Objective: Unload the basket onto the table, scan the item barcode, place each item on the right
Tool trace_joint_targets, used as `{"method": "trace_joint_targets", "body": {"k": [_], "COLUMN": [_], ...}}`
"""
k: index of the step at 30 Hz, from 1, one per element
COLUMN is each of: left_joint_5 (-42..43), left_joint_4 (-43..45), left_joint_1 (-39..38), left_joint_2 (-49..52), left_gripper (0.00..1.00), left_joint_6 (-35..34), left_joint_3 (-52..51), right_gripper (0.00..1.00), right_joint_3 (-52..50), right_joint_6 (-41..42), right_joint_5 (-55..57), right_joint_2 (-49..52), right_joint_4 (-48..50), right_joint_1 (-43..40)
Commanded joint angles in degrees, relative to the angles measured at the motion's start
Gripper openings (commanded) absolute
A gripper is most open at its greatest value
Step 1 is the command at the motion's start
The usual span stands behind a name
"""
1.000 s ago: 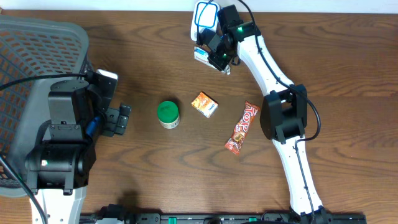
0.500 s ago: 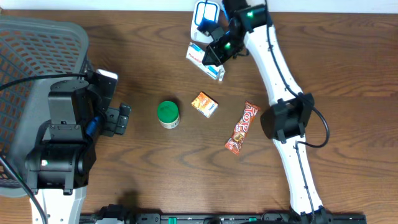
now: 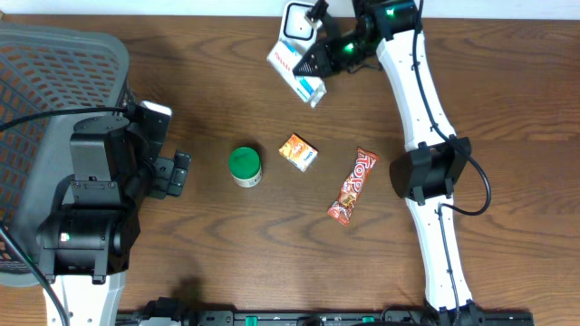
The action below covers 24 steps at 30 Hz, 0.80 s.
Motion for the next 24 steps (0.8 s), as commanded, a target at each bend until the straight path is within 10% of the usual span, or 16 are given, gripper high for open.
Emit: {"method": "trace_joint_targets", "body": {"k": [1, 24], "left_joint_5": [0.7, 0.7], "left_joint_4": [0.0, 0.0], "left_joint_1": [0.3, 0.3], "left_joint_2": [-0.2, -0.2], "left_gripper": [0.99, 0.99], "left_joint_6": [-0.5, -0.5], "left_joint_3": [-0.2, -0.2], "right_gripper": [0.01, 0.01], "right_joint_3": [0.9, -13.6], "right_joint_6": [2.3, 1.0], "right_joint_5": [16.9, 40.2], "right_joint_2": [0.0, 0.0], "right_joint_4": [6.2, 50.2], "right_joint_1": [2.1, 4.8]}}
